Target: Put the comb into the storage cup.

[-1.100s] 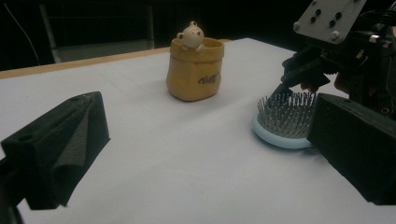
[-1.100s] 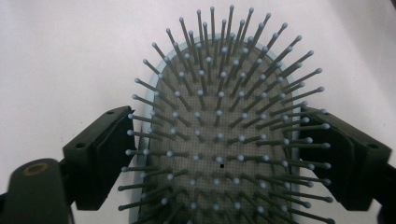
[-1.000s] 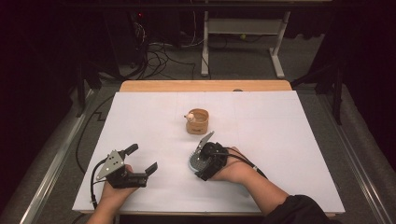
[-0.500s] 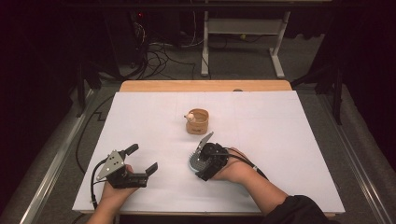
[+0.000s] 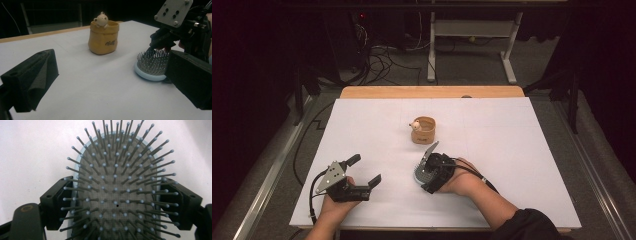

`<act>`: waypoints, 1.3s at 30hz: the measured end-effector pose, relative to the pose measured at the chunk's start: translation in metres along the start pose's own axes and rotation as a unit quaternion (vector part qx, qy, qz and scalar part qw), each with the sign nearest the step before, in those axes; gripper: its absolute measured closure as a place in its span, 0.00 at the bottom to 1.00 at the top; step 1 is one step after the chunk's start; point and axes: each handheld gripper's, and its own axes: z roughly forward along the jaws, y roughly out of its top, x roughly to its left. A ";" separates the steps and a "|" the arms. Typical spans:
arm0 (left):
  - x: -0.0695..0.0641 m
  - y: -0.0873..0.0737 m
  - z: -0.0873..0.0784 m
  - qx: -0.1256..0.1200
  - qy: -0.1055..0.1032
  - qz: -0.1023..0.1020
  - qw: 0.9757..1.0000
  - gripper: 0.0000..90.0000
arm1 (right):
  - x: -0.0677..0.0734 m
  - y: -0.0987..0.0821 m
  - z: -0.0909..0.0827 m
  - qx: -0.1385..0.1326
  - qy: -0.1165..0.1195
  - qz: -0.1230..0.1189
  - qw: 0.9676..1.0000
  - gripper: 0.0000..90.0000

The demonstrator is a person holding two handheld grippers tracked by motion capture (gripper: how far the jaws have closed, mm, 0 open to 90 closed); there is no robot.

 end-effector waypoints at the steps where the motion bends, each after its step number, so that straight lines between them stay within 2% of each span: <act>1: 0.000 0.000 0.000 0.000 0.000 0.000 1.000 0.00 | 0.000 0.000 0.000 0.001 0.000 0.003 1.000 0.22; 22: 0.000 0.002 0.000 -0.003 0.002 -0.003 1.000 0.00 | -0.002 0.005 -0.003 0.017 0.010 0.008 1.000 0.24; 32: 0.000 0.002 0.000 -0.003 0.002 -0.002 1.000 0.00 | -0.005 0.006 -0.014 -0.007 0.007 0.009 1.000 0.24; 39: 0.001 0.002 0.000 -0.002 0.001 -0.002 1.000 0.00 | -0.004 0.007 -0.025 -0.012 0.003 0.008 1.000 0.23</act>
